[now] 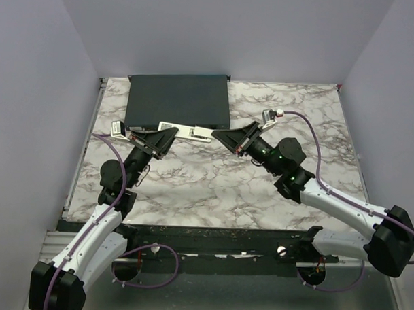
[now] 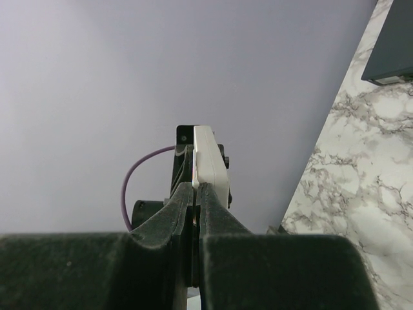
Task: Load the batteries into the remote control
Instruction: Load the battery cover into the remote control.
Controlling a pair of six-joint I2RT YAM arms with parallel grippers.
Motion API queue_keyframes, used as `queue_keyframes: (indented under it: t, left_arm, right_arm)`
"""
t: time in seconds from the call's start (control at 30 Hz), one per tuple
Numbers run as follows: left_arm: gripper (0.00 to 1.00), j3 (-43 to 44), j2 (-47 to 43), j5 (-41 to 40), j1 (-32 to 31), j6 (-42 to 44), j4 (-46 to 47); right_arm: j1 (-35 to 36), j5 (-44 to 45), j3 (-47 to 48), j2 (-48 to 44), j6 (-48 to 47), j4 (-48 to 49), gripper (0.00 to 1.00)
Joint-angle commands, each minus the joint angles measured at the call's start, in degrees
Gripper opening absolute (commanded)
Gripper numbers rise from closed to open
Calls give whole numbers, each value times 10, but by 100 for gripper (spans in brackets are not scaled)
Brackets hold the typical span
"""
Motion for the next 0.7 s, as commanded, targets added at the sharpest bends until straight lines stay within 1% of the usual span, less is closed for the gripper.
queue_keyframes:
  t: [0.0,0.67]
  left_arm:
    - [0,0,-5,-1,-6,-11,34]
    - [0,4,-7,-9,-6,-5,18]
  right_arm:
    - [14,-3,19,19,-15,-21,1]
    - [19,-28,24,19,-37,-27,1]
